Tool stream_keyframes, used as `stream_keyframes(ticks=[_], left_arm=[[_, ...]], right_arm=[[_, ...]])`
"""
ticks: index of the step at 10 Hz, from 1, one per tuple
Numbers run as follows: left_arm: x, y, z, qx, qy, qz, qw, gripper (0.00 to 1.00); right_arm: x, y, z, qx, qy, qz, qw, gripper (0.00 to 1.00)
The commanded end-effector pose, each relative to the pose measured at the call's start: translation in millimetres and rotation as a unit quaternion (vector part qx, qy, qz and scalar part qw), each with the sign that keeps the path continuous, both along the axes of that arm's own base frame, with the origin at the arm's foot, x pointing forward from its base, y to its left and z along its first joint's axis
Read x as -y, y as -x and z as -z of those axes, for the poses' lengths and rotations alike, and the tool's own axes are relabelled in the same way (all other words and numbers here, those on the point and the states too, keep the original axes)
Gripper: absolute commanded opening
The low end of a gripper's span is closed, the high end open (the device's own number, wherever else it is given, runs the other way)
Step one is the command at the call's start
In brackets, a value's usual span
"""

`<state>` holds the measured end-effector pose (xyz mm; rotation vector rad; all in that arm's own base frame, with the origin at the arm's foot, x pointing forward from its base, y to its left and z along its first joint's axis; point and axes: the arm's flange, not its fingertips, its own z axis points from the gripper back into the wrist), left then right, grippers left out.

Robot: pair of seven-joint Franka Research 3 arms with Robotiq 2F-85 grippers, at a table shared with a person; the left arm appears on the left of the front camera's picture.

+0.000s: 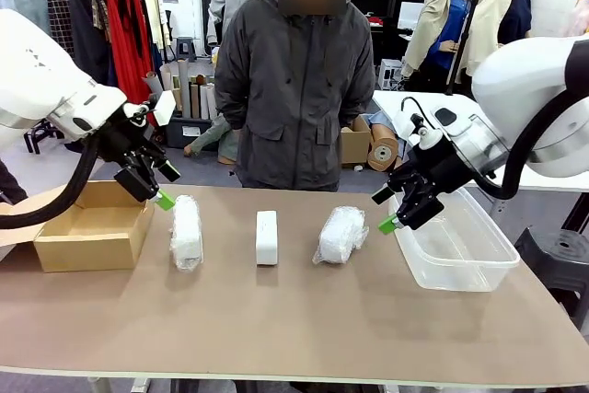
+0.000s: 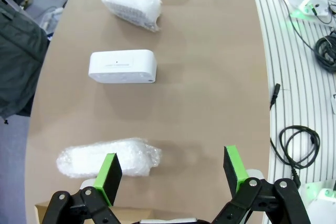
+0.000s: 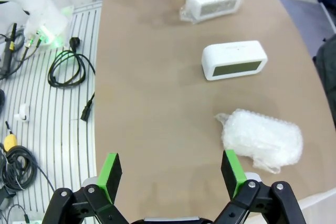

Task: Separate and place wrapped and unwrapped clocks.
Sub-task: Pick up the Digital clock indicated by the person.

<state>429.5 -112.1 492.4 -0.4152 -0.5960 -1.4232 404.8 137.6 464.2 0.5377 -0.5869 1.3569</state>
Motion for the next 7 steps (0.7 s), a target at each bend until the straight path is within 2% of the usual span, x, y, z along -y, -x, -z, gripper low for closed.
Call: stream_keyframes(ticks=[1, 2, 4, 5, 7], left_arm=[[-3, 3, 0, 0.002, 0.005, 0.005, 1.0, 1.0], [0, 0, 0, 0.0, 0.0, 0.0, 1.0, 1.0], [-11, -18, -9, 0.008, 0.026, 0.022, 0.999, 1.0], [-15, -23, -13, 0.01, 0.028, 0.041, 0.999, 1.0], [-24, -35, -28, 0.023, 0.041, 0.066, 0.997, 1.0]], right_arm=[[-2, -1, -2, -0.006, -0.016, 0.005, 1.0, 1.0], [0, 0, 0, 0.0, 0.0, 0.0, 1.0, 1.0], [0, -23, -15, 0.02, -0.074, 0.013, 0.997, 1.0], [-4, -30, -21, 0.033, -0.086, 0.014, 0.996, 1.0], [-3, -45, -35, 0.036, -0.113, 0.015, 0.993, 1.0]])
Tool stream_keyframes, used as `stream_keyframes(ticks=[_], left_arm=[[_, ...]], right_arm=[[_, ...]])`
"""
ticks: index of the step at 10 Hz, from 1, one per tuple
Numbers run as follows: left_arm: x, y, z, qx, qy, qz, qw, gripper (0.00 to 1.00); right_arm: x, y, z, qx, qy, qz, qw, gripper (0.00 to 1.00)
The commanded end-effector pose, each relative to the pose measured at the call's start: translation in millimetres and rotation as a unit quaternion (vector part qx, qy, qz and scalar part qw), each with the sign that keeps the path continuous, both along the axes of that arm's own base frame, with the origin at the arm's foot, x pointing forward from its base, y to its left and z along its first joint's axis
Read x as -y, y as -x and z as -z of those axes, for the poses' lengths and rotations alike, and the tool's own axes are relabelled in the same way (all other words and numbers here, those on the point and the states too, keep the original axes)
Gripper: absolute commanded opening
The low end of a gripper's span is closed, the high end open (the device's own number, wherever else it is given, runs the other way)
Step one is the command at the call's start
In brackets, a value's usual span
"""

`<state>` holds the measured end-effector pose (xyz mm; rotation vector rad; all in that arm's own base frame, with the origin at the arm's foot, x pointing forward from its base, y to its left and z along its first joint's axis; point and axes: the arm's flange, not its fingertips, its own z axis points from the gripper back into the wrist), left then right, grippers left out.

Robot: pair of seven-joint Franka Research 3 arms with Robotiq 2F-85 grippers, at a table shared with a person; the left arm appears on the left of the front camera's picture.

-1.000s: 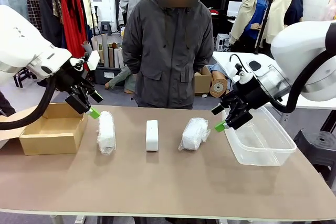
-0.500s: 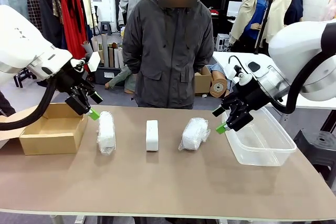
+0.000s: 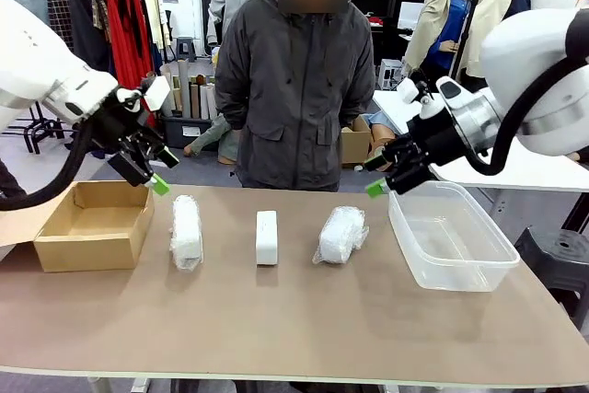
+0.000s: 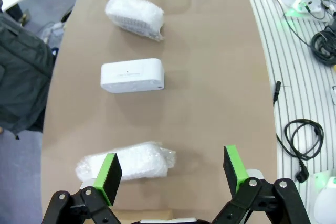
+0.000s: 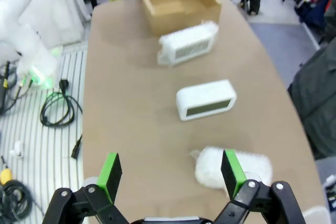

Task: Separate and place wrapped and unwrapped clocks.
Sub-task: Pick up the Digital clock indicated by the person.

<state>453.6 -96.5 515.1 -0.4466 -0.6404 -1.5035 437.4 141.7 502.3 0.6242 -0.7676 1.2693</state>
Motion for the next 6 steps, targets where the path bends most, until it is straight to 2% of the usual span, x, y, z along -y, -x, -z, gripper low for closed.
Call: stream_keyframes(ticks=[1, 2, 4, 6], left_arm=[[-16, -14, -16, 0.014, 0.035, 0.042, 0.998, 1.0], [-21, -16, -25, 0.013, 0.058, 0.052, 0.997, 1.0], [-30, -20, -36, 0.016, 0.085, 0.043, 0.995, 1.0], [-48, -22, -37, 0.002, 0.114, 0.031, 0.993, 1.0]], right_arm=[[5, -19, -7, 0.012, -0.037, -0.027, 0.999, 1.0], [9, -24, -14, -0.003, -0.036, -0.041, 0.999, 1.0], [22, -33, -28, -0.008, -0.032, -0.072, 0.997, 1.0], [37, -39, -39, 0.014, -0.014, -0.103, 0.994, 1.0]])
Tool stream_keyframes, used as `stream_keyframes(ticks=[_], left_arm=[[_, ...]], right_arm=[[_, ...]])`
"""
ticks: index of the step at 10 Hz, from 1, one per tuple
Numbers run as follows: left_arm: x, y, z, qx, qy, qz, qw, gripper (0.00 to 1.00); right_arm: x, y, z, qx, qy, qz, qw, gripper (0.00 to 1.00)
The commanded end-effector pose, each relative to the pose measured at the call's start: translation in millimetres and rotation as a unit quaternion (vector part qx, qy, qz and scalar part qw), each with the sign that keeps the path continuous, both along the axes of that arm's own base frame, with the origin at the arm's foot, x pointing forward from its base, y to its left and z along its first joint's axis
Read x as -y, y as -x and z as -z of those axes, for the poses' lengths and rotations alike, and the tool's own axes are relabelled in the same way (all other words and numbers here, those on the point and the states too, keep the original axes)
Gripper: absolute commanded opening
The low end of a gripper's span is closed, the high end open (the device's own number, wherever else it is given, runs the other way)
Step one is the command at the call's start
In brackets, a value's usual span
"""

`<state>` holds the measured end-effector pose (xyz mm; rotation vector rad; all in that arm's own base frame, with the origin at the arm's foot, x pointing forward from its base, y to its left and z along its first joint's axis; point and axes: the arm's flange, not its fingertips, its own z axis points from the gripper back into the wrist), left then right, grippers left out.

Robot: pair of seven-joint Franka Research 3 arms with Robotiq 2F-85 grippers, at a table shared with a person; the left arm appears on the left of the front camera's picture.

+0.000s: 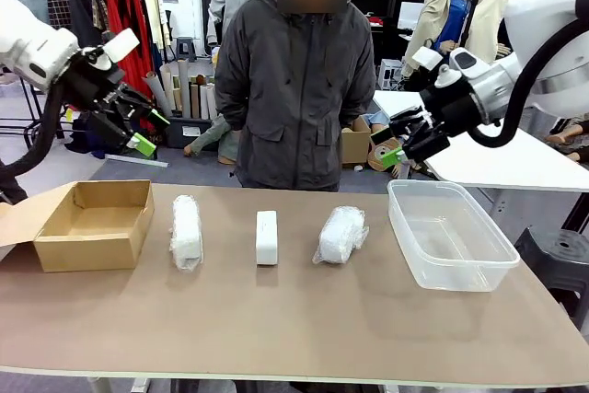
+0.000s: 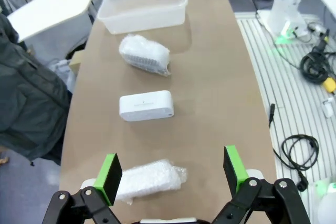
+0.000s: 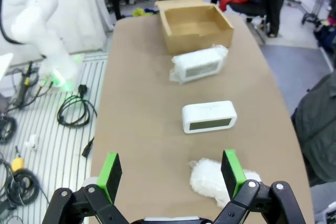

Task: Separate and place wrapped and unwrapped clocks.
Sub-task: Pick up the Digital clock indicated by the person.

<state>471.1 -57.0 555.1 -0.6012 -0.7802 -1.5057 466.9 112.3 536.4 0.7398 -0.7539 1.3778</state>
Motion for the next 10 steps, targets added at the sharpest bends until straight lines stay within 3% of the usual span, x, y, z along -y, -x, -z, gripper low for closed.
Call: stream_keyframes(ticks=[1, 7, 10], left_arm=[[-16, -6, 4, -0.009, 0.031, 0.0, 0.999, 1.0], [-43, 2, 9, -0.037, 0.03, -0.027, 0.998, 1.0], [-48, 2, 9, -0.028, -0.006, -0.025, 0.999, 1.0]], right_arm=[[14, -11, -10, 0.033, 0.007, -0.033, 0.999, 1.0], [53, -29, -22, 0.027, 0.001, 0.005, 1.0, 1.0], [71, -36, -23, 0.025, 0.006, 0.024, 0.999, 1.0]])
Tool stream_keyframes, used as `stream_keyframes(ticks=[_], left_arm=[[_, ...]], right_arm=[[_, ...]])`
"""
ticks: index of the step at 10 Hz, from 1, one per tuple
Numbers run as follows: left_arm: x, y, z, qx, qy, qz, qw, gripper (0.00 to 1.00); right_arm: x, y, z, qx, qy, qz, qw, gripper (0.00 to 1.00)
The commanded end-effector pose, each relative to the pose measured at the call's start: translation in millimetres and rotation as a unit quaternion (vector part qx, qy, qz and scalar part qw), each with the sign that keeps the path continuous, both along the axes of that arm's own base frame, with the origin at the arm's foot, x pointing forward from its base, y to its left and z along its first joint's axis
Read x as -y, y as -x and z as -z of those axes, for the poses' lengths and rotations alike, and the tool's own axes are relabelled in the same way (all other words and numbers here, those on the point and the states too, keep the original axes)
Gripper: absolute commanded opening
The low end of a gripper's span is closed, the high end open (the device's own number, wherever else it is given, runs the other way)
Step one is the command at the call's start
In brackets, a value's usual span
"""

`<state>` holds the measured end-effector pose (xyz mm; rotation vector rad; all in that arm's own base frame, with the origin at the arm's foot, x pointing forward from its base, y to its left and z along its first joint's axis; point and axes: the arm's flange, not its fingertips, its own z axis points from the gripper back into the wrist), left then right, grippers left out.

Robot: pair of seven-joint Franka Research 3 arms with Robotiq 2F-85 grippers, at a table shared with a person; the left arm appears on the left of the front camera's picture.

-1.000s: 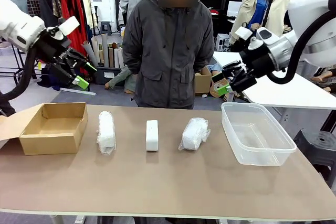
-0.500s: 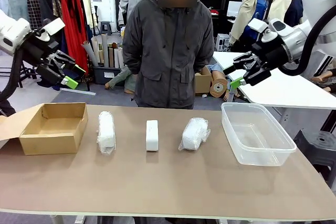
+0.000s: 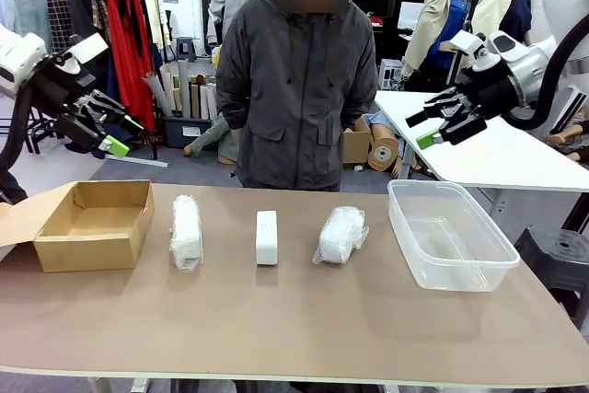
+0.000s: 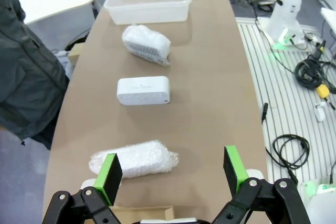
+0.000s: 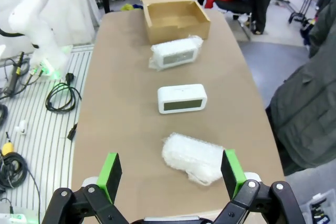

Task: Separate and place wrapped and unwrapped clocks.
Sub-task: Pick up the Digital clock indicated by the person.

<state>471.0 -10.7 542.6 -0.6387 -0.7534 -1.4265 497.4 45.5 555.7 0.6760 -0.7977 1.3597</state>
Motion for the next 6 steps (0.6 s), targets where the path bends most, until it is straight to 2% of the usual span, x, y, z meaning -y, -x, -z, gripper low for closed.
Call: stream_keyframes(ticks=[1, 6], left_arm=[[-2, 0, -2, 0.002, -0.018, 0.001, 1.0, 1.0], [-4, -3, -2, 0.009, -0.022, -0.014, 1.0, 1.0]], right_arm=[[7, -7, -4, 0.0, 0.001, 0.005, 1.0, 1.0], [17, -16, -2, -0.006, 0.002, 0.016, 1.0, 1.0]])
